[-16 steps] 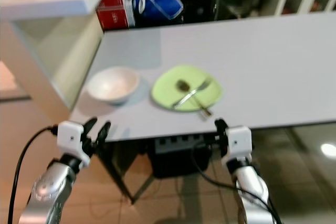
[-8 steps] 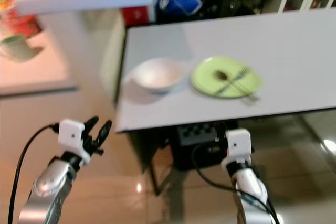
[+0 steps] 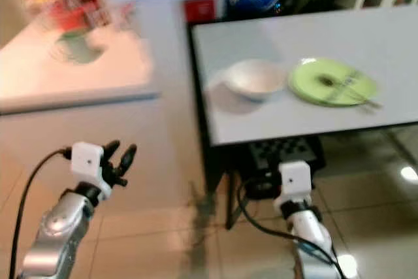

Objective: Setting the table

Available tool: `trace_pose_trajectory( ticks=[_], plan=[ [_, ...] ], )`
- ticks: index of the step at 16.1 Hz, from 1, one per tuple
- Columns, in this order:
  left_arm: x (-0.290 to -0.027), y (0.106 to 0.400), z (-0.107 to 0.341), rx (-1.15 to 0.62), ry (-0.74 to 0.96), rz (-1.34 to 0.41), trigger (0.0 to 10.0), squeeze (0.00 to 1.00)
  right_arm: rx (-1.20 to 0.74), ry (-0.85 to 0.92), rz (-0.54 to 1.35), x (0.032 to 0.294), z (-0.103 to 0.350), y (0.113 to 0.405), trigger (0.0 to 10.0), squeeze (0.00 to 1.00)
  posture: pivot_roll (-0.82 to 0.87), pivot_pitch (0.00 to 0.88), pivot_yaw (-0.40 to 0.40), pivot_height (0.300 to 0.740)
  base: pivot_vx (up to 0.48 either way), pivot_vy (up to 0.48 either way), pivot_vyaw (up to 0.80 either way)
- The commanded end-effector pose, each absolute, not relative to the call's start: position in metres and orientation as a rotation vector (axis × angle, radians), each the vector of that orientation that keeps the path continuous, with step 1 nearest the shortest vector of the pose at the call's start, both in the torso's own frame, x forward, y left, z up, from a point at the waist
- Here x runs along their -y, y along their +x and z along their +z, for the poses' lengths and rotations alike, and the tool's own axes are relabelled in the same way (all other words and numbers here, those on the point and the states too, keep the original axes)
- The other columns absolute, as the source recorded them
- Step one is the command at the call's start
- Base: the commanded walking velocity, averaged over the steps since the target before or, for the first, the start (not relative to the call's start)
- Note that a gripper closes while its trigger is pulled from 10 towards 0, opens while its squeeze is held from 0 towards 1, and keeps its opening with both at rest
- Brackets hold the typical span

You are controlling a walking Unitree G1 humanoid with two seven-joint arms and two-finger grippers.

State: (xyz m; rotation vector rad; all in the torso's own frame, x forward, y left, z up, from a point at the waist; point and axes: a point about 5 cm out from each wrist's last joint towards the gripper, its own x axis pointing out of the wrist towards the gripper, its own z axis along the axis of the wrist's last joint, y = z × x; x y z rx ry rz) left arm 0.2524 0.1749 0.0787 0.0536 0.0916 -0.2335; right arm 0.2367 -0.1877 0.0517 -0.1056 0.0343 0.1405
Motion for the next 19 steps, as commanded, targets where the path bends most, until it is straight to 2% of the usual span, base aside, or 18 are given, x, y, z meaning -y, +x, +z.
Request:
trace_pose_trajectory(
  ticks=[1, 12, 16, 19],
  plan=[
    [-0.181, 0.253, 0.079, -0.104, 0.046, -0.211, 10.0, 0.0, -0.019, -0.108, 0.165, 0.182, 0.055, 0.24, 10.0, 0.0, -0.01, 0.0, 0.088, 0.74, 0.0, 0.48, 0.0],
    [-0.178, 0.261, 0.089, -0.071, 0.084, -0.222, 10.0, 0.0, 0.006, -0.138, 0.194, 0.175, 0.056, 0.24, 10.0, 0.0, -0.01, 0.0, 0.093, 0.74, 0.027, 0.448, 0.0],
    [-0.175, 0.269, 0.099, -0.018, 0.127, -0.235, 10.0, 0.0, 0.116, -0.18, 0.18, 0.167, 0.072, 0.246, 10.0, 0.0, 0.0, 0.0, 0.1, 0.74, 0.098, 0.0, 0.0],
    [-0.173, 0.281, 0.114, 0.074, 0.135, -0.208, 10.0, 0.0, 0.196, -0.149, 0.174, 0.156, 0.091, 0.257, 10.0, 0.0, 0.0, 0.0, 0.103, 0.74, 0.0, 0.0, 0.0]
  ],
)
